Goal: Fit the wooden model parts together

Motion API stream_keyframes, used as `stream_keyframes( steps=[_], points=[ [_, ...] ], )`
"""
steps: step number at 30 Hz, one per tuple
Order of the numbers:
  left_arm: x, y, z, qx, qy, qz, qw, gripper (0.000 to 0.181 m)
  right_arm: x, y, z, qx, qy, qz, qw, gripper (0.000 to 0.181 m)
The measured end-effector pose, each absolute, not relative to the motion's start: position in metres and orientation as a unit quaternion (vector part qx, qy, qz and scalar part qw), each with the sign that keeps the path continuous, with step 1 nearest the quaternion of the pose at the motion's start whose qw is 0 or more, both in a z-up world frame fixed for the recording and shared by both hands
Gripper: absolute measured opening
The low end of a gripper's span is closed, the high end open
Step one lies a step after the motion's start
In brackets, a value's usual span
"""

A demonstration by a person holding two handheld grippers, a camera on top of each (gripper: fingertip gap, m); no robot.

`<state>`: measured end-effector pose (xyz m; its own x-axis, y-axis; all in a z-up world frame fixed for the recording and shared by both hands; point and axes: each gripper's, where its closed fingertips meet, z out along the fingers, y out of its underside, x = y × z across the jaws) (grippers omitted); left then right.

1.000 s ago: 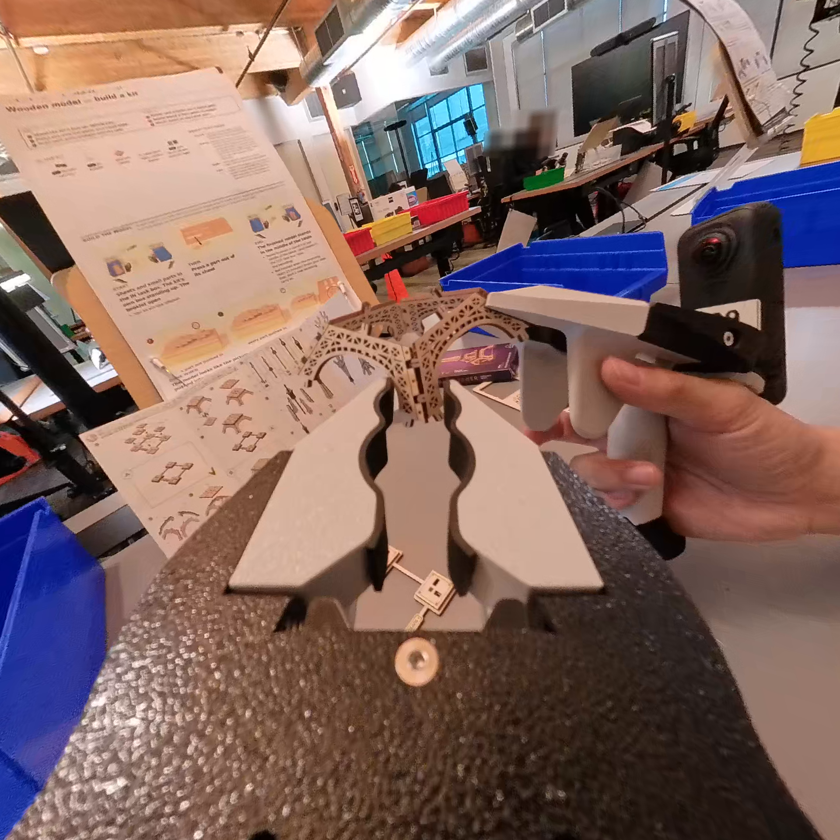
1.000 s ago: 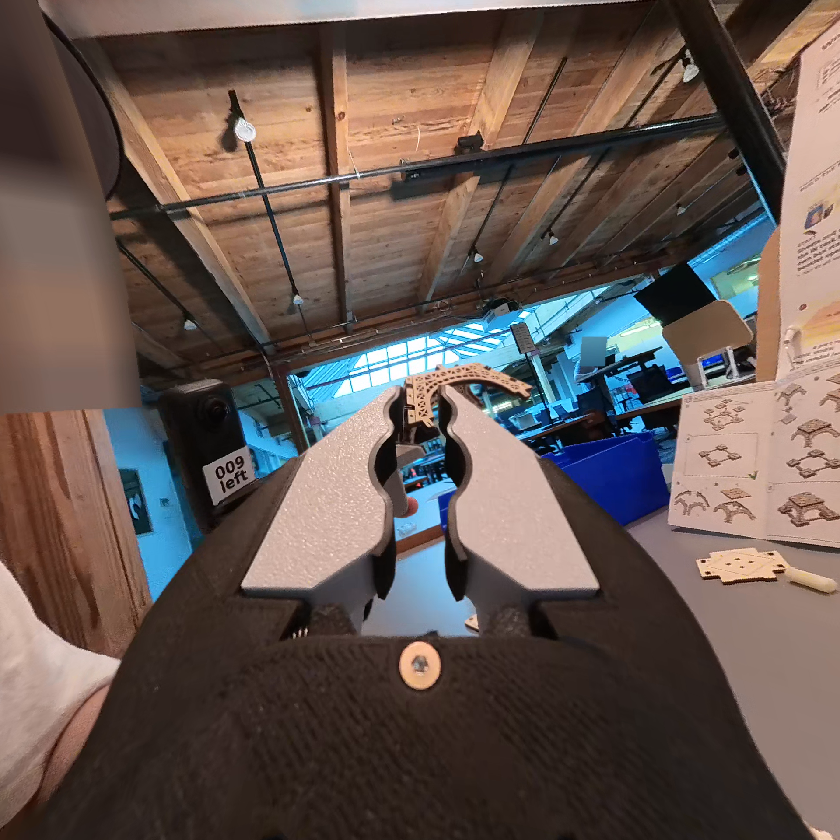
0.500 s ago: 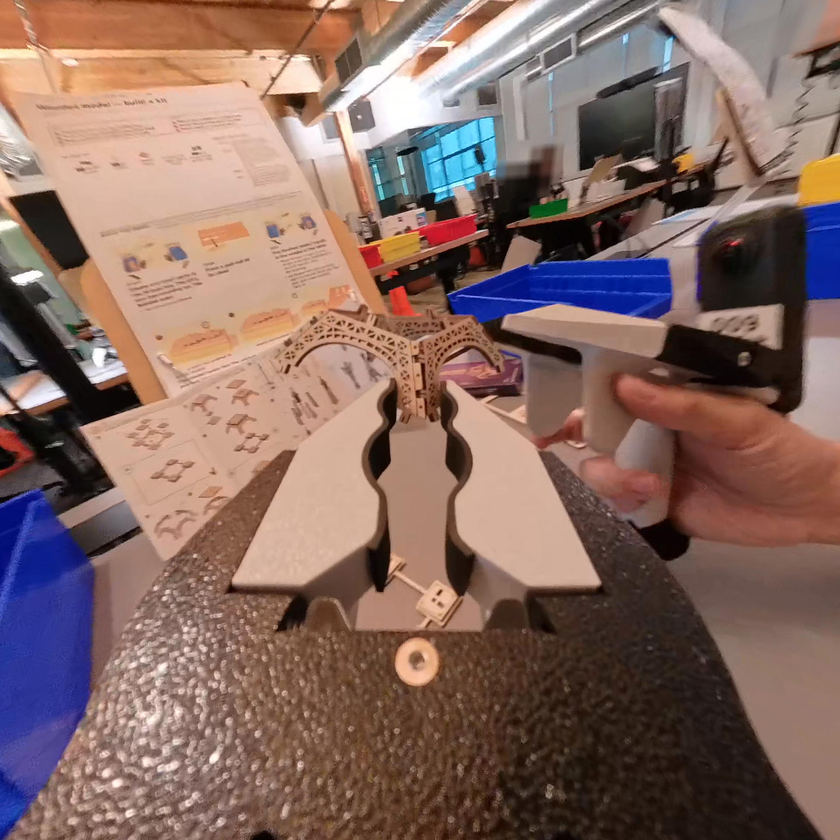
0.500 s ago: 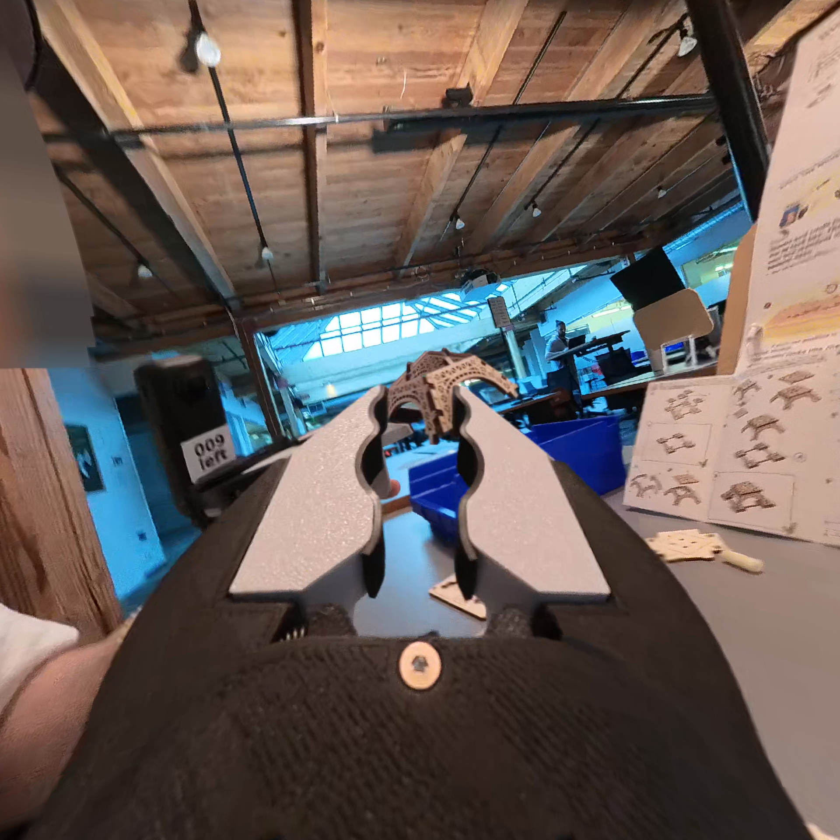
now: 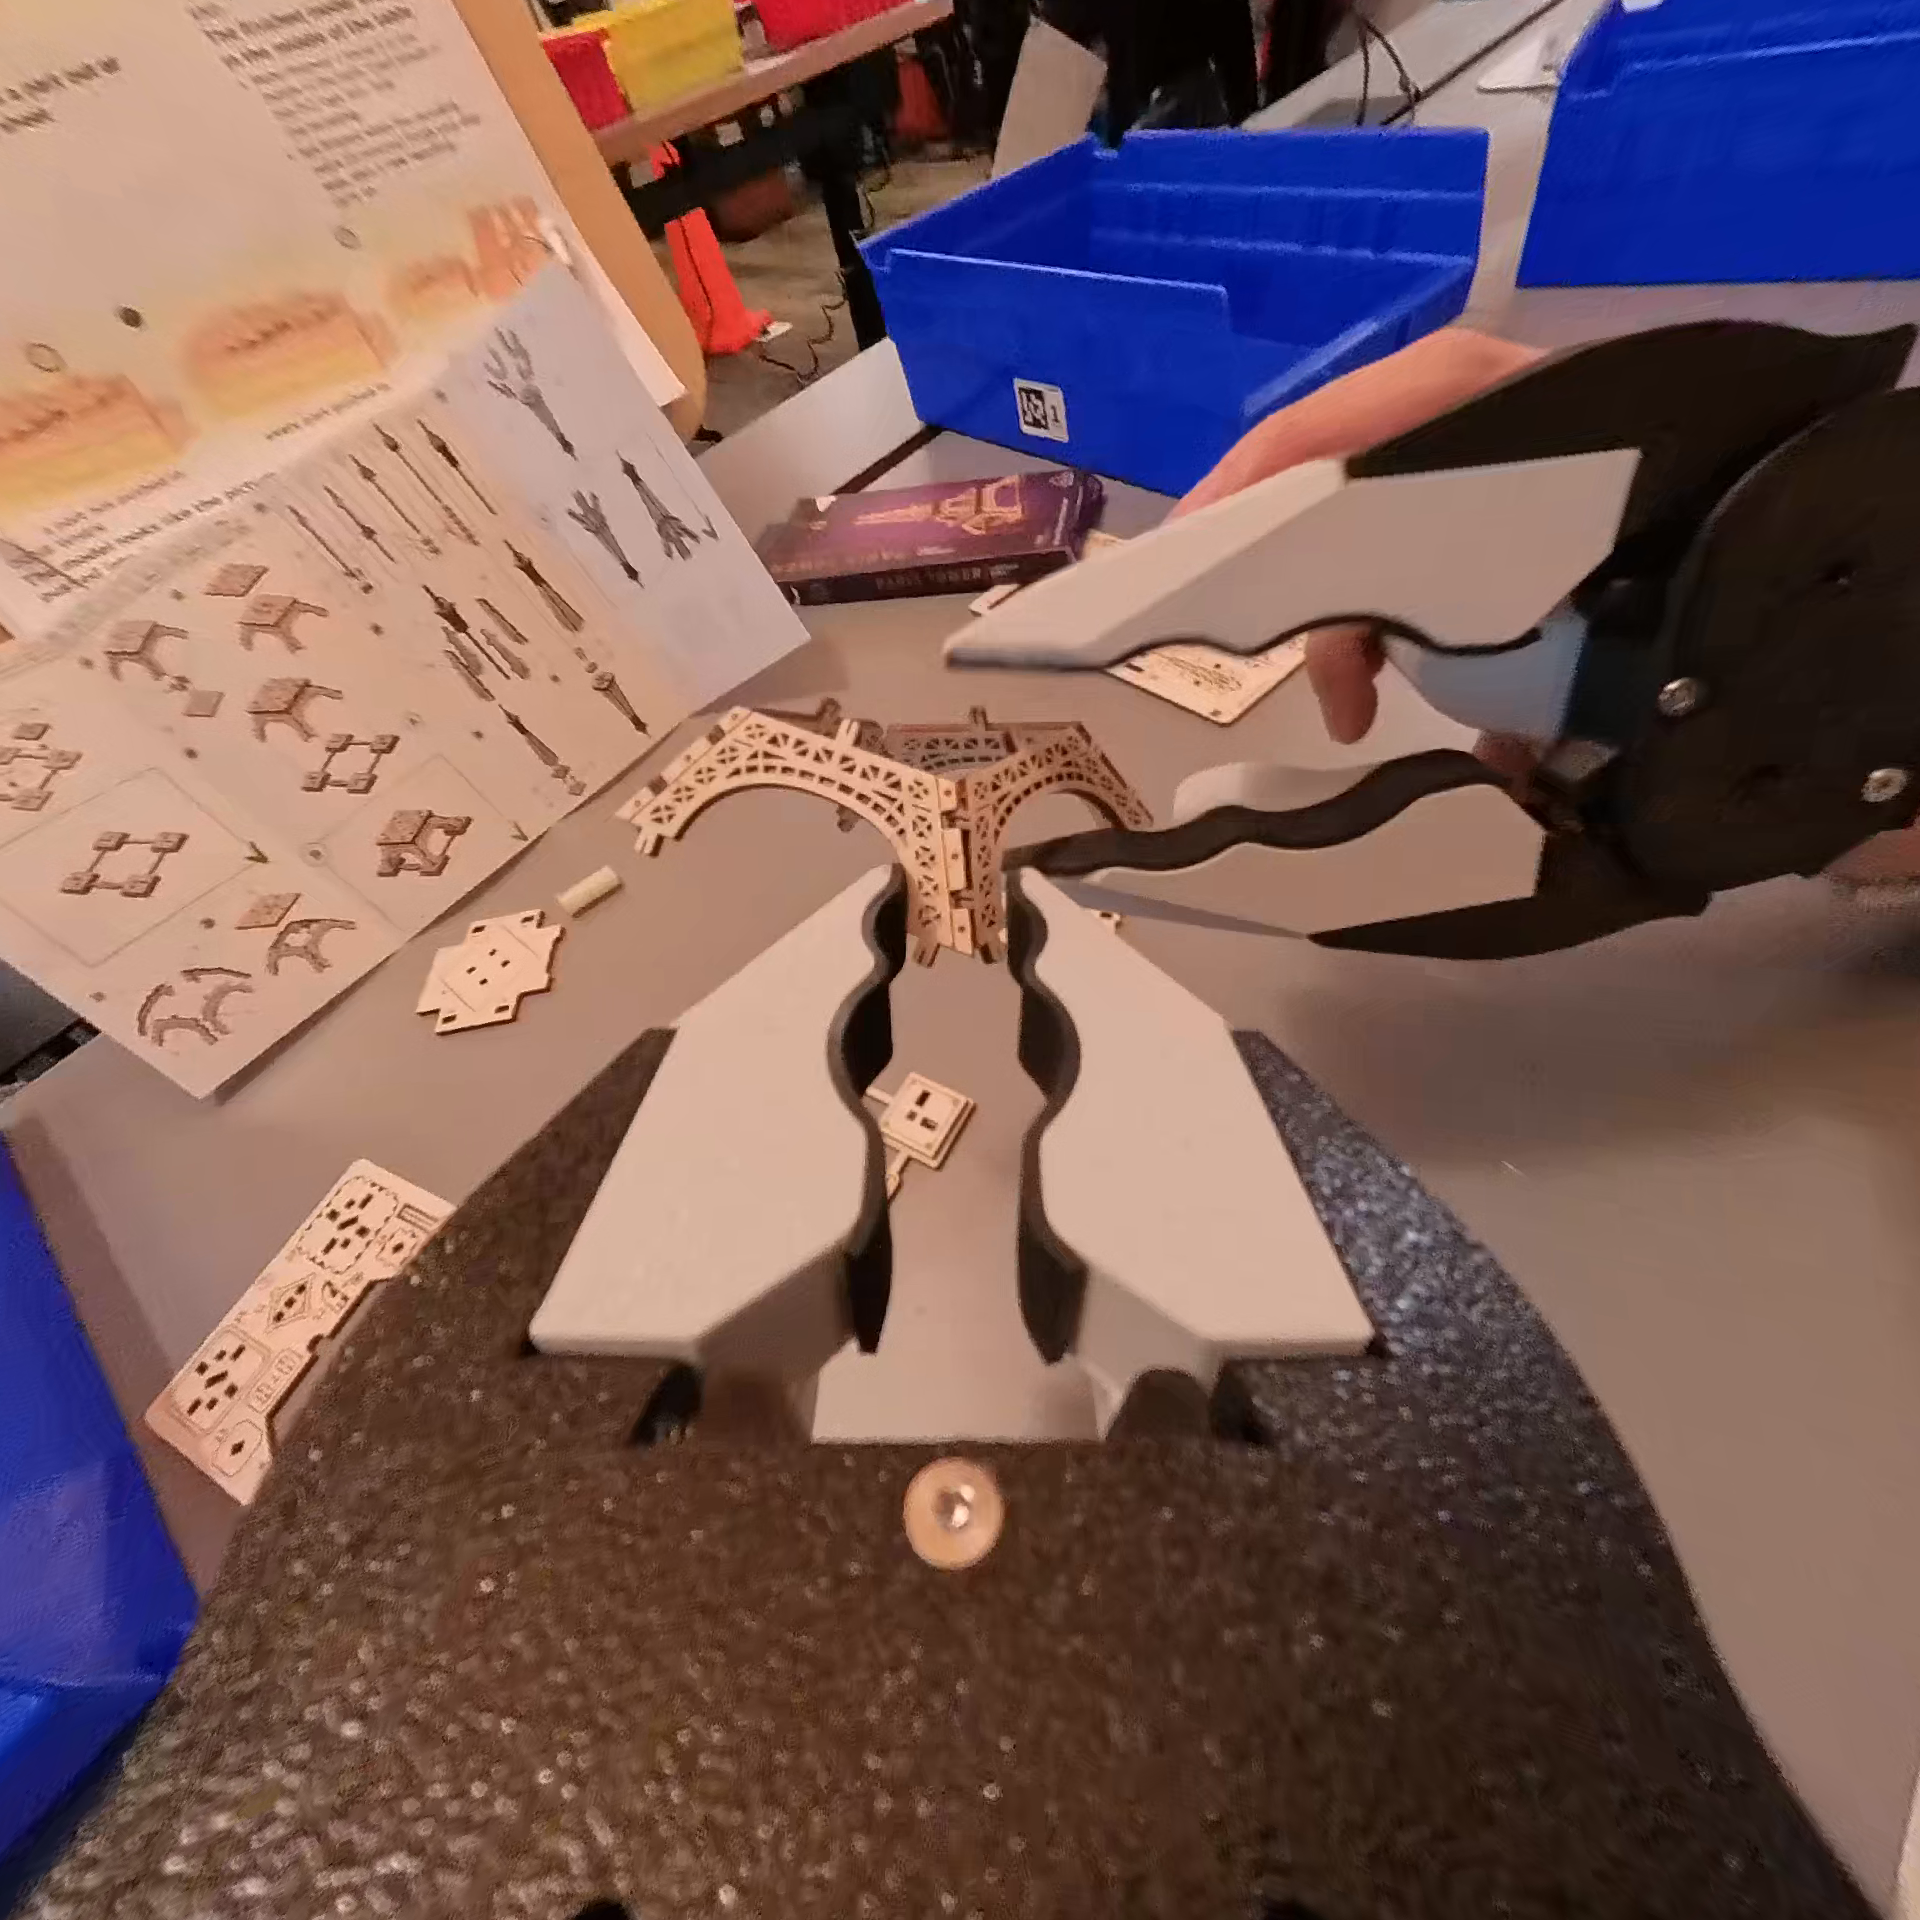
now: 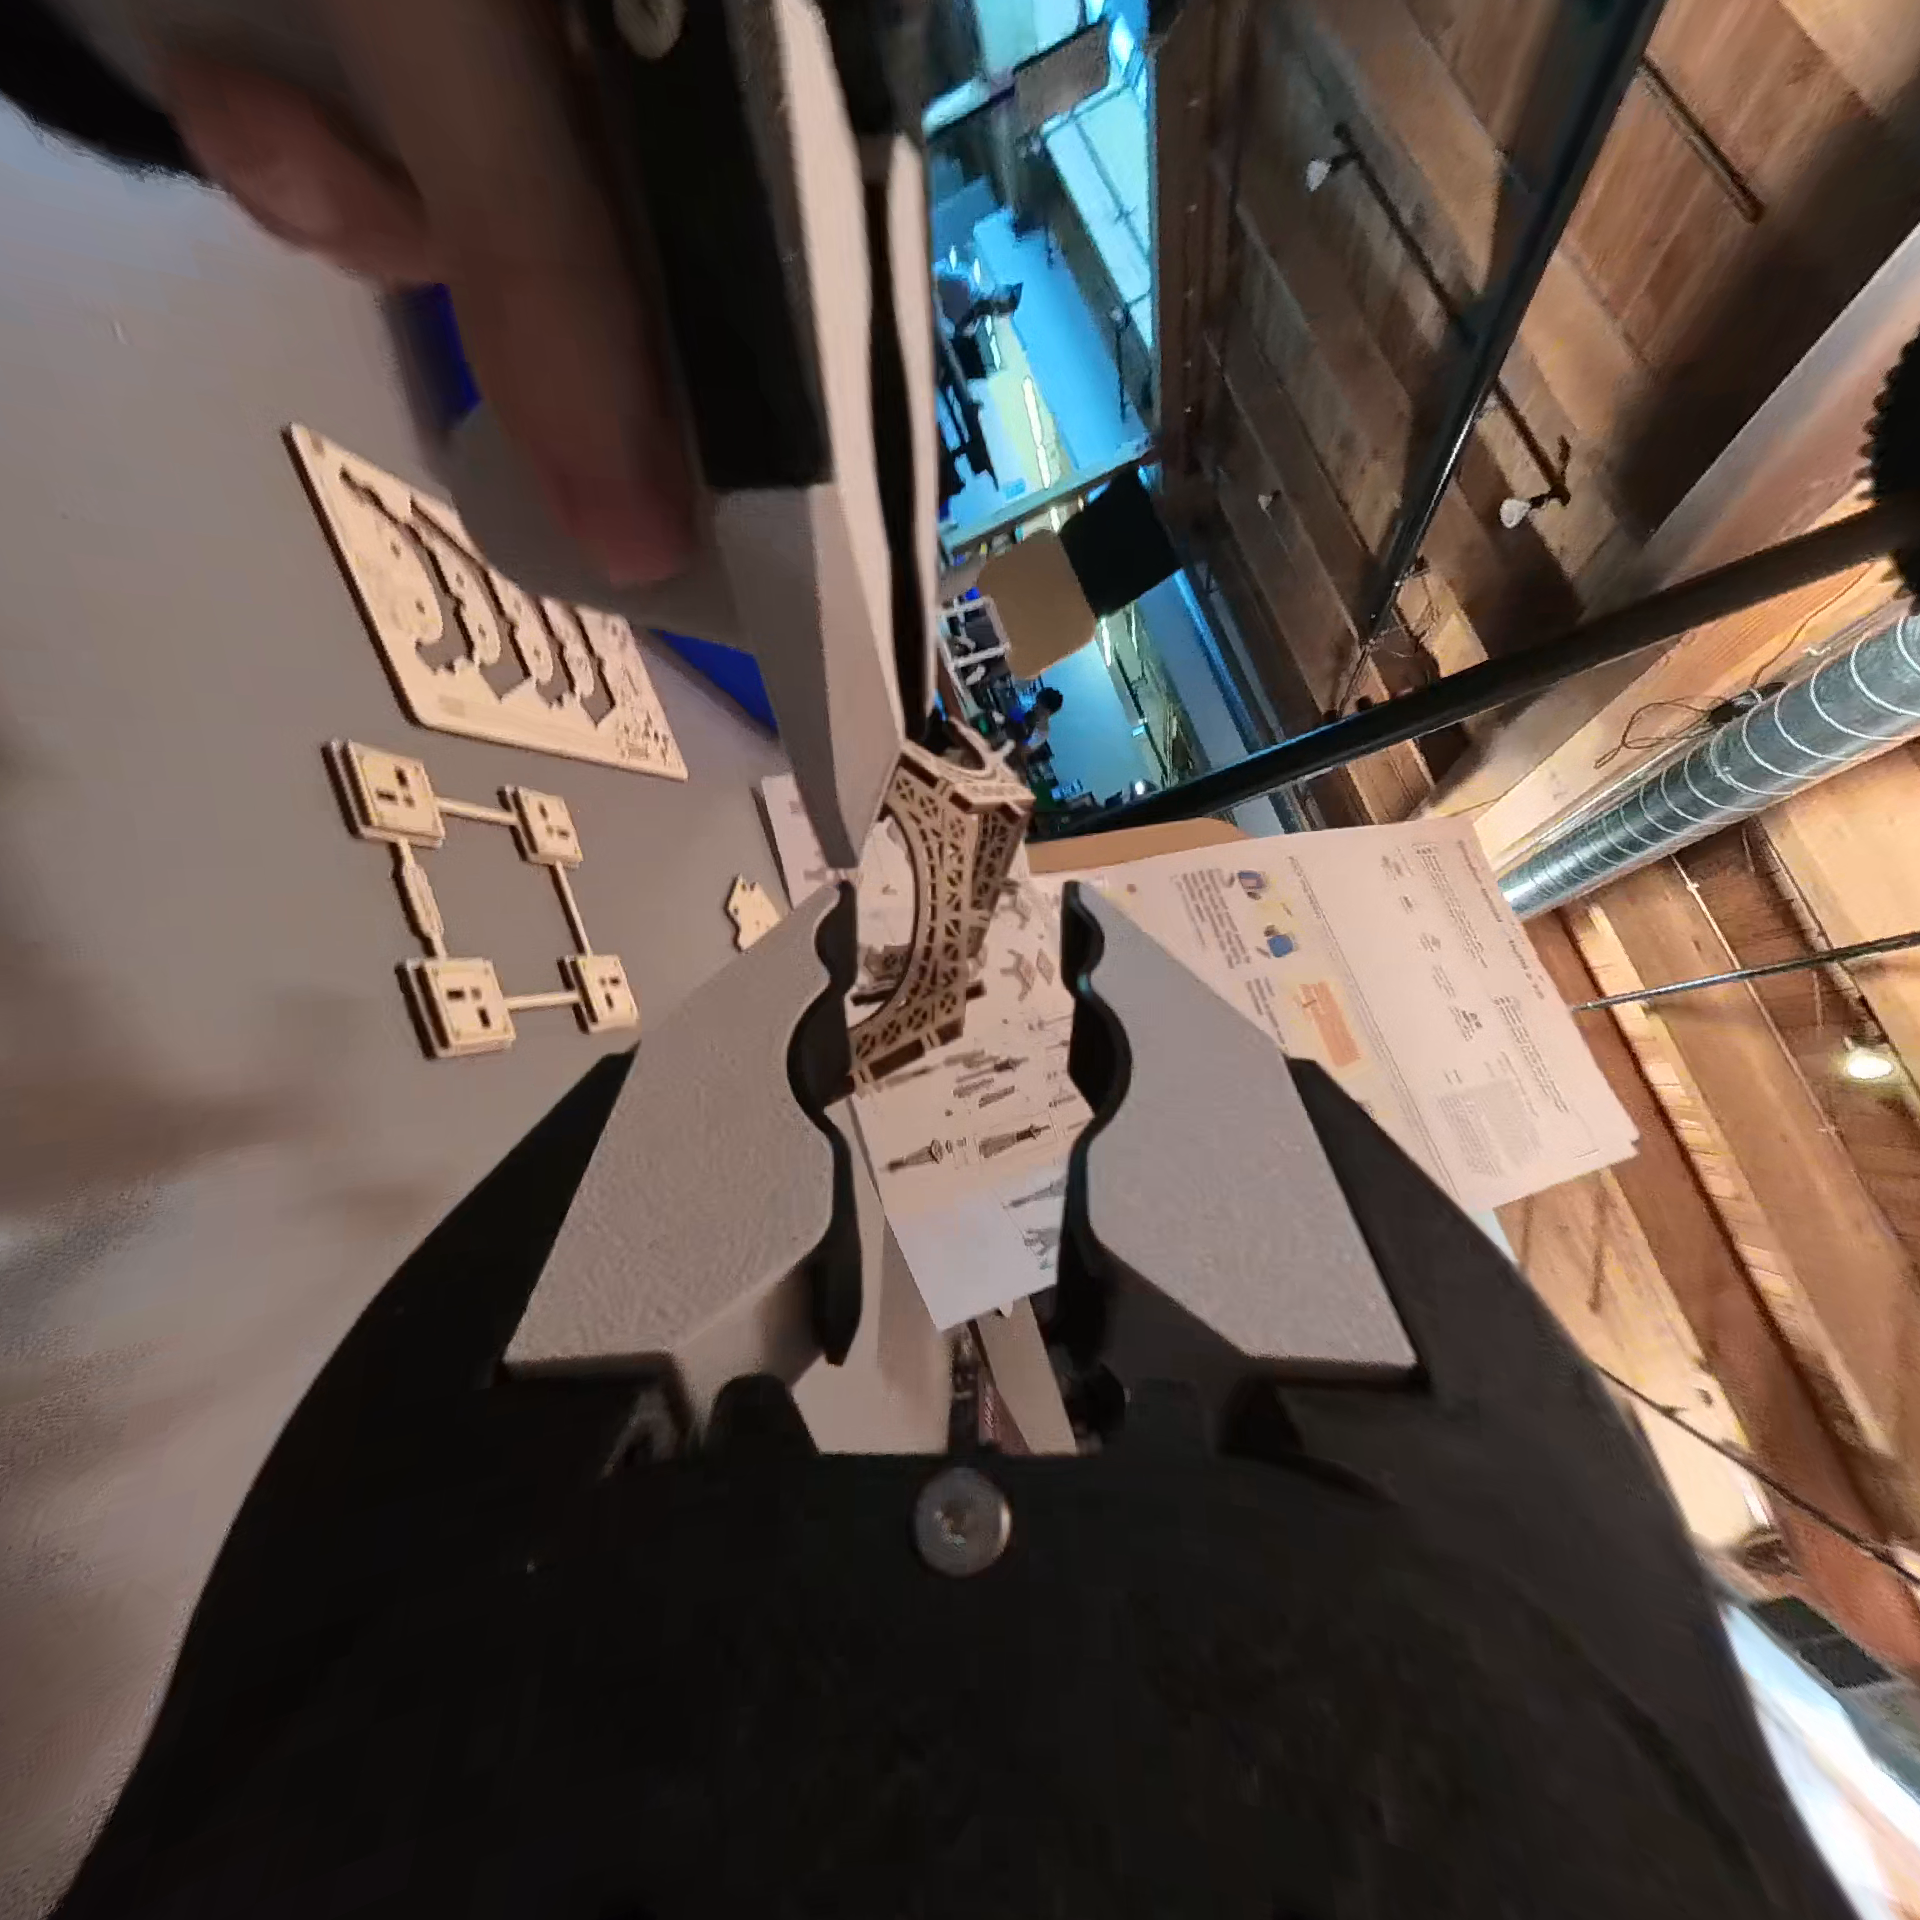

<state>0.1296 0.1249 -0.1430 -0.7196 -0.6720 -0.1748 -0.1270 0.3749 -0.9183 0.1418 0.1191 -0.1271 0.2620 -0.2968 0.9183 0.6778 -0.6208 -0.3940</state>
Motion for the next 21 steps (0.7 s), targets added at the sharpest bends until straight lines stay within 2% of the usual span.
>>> stream_keyframes(
  steps=[4,7,8,9,12,15,21],
  points=[
    [0.127,0.124,-0.152,-0.243,0.803,-0.472,0.27,0.016,0.142,0.123,-0.141,-0.705,-0.151,-0.57,0.394,0.013],
    [0.127,0.122,-0.152,-0.239,0.804,-0.471,0.273,0.016,0.142,0.122,-0.139,-0.707,-0.14,-0.56,0.409,0.012],
    [0.128,0.124,-0.151,-0.239,0.802,-0.47,0.28,0.022,0.143,0.122,-0.141,-0.714,-0.127,-0.552,0.413,0.012],
    [0.132,0.128,-0.148,-0.242,0.797,-0.463,0.302,0.032,0.147,0.12,-0.14,-0.717,-0.106,-0.548,0.418,0.012],
    [0.14,0.139,-0.14,-0.201,0.792,-0.423,0.391,0.037,0.155,0.113,-0.138,-0.731,-0.031,-0.518,0.444,0.012],
    [0.141,0.137,-0.136,-0.142,0.794,-0.381,0.452,0.034,0.156,0.116,-0.146,-0.747,0.026,-0.455,0.484,0.012],
    [0.14,0.128,-0.136,-0.081,0.786,-0.352,0.502,0.023,0.147,0.124,-0.142,-0.738,0.055,-0.377,0.558,0.012]
  ],
)
